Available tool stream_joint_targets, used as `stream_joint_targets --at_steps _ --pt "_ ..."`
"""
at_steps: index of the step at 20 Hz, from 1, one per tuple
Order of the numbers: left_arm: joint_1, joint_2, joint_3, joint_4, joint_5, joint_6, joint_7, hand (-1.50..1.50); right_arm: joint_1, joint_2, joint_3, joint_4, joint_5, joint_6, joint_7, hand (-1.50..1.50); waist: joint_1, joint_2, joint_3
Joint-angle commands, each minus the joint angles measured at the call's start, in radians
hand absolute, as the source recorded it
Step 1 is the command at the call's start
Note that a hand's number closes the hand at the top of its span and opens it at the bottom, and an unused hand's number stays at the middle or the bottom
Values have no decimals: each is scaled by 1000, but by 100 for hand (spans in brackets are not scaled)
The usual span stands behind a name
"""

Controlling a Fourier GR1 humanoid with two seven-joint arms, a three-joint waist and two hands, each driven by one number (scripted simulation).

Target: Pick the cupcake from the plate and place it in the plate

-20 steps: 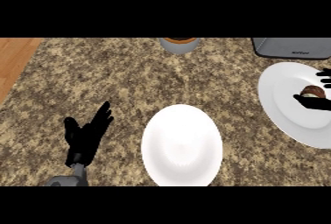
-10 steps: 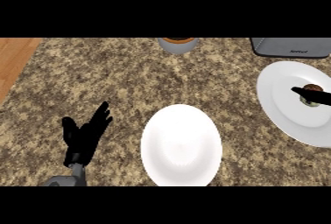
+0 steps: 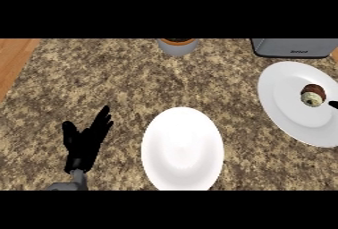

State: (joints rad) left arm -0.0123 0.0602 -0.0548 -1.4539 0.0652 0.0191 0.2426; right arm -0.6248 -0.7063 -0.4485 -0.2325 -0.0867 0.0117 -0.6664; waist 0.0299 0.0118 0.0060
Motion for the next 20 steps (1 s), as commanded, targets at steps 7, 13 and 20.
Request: stream_joint_targets --at_steps 7,13,20 --pt "1 56 62 17 31 -36 11 0 190 -101 20 28 8 367 -154 -150 -20 -6 -4" --pt "1 -13 6 23 -15 12 11 0 241 -111 64 5 54 335 -192 -150 -21 -9 -4" --pt "27 46 54 -4 27 -52 22 0 385 -83 73 -25 53 326 -302 -150 -27 -11 -5"
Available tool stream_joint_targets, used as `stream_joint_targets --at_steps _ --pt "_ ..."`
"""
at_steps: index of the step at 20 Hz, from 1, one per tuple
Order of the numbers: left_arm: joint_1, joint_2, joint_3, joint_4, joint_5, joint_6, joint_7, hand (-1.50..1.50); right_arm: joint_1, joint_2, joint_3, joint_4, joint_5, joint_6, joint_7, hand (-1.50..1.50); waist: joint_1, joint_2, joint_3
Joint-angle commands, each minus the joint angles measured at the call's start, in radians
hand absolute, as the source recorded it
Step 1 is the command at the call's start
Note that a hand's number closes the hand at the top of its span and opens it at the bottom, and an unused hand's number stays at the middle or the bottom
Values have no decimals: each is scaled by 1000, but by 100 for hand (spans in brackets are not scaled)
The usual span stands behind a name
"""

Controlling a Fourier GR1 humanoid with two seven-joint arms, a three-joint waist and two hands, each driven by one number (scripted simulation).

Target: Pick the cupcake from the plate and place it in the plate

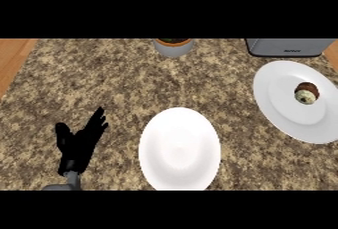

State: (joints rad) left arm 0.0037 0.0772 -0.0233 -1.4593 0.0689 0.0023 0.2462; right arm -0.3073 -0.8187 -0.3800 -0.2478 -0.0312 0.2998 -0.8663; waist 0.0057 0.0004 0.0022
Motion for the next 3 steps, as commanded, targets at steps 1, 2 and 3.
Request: stream_joint_targets --at_steps 1,2,3 --pt "-57 0 24 43 0 12 29 0 77 35 21 -34 6 30 -74 -150 -7 0 -2" --pt "77 26 12 -21 15 -42 -22 0 82 -30 -8 -2 -10 64 -93 -150 0 0 -1" --pt "68 -37 -39 -26 -44 32 -25 0 96 25 14 -11 9 29 -122 -150 -1 1 -1"
